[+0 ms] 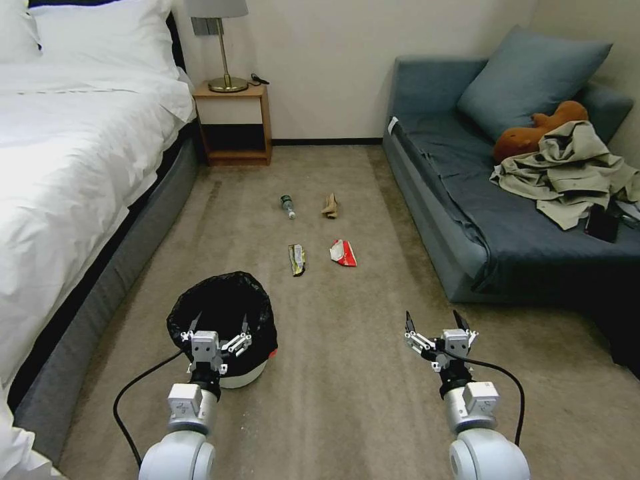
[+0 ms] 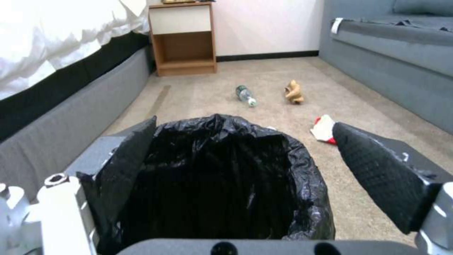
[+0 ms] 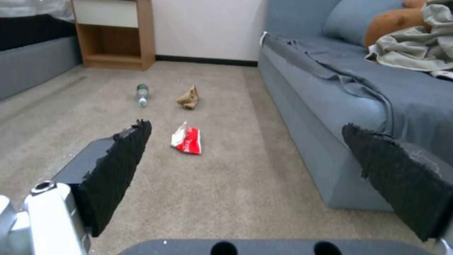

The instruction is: Pick up the trash bin, then pick up the garbage on the floor and place it into the trash bin.

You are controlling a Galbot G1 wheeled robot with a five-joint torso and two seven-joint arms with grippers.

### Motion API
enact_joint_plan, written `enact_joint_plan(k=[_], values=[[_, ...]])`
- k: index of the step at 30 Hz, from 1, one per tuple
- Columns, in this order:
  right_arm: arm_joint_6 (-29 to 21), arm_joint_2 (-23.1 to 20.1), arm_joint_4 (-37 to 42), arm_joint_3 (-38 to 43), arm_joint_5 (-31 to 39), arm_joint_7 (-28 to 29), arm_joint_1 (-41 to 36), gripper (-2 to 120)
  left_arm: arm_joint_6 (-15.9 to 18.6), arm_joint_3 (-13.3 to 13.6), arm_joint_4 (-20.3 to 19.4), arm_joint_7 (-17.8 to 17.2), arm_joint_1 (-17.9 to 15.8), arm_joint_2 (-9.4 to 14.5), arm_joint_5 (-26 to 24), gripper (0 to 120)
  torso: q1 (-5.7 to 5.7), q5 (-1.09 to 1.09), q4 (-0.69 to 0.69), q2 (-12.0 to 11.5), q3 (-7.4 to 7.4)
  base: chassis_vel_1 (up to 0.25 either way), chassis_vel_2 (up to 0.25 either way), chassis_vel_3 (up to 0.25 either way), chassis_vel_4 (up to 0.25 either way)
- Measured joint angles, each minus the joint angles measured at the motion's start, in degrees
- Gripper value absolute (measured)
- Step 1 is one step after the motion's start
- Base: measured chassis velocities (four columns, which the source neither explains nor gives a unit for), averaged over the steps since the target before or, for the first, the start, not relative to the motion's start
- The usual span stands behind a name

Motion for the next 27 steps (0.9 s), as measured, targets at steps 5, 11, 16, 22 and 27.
enact_joint_plan(k=[5,11,16,22,27], values=[[0.0,0.0,0.0,0.0,0.0,0.0,0.0,100,0.0,0.0,0.0,0.0,0.0,0.0,0.0,100,0.0,0.0,0.0,0.0,0.0,0.0,0.0,0.0,0.0],[0.0,0.0,0.0,0.0,0.0,0.0,0.0,100,0.0,0.0,0.0,0.0,0.0,0.0,0.0,100,0.0,0.0,0.0,0.0,0.0,0.0,0.0,0.0,0.0],[0.0,0.0,0.0,0.0,0.0,0.0,0.0,100,0.0,0.0,0.0,0.0,0.0,0.0,0.0,100,0.0,0.0,0.0,0.0,0.0,0.0,0.0,0.0,0.0],[0.0,0.0,0.0,0.0,0.0,0.0,0.0,100,0.0,0.0,0.0,0.0,0.0,0.0,0.0,100,0.0,0.0,0.0,0.0,0.0,0.0,0.0,0.0,0.0],[0.0,0.0,0.0,0.0,0.0,0.0,0.0,100,0.0,0.0,0.0,0.0,0.0,0.0,0.0,100,0.0,0.0,0.0,0.0,0.0,0.0,0.0,0.0,0.0]])
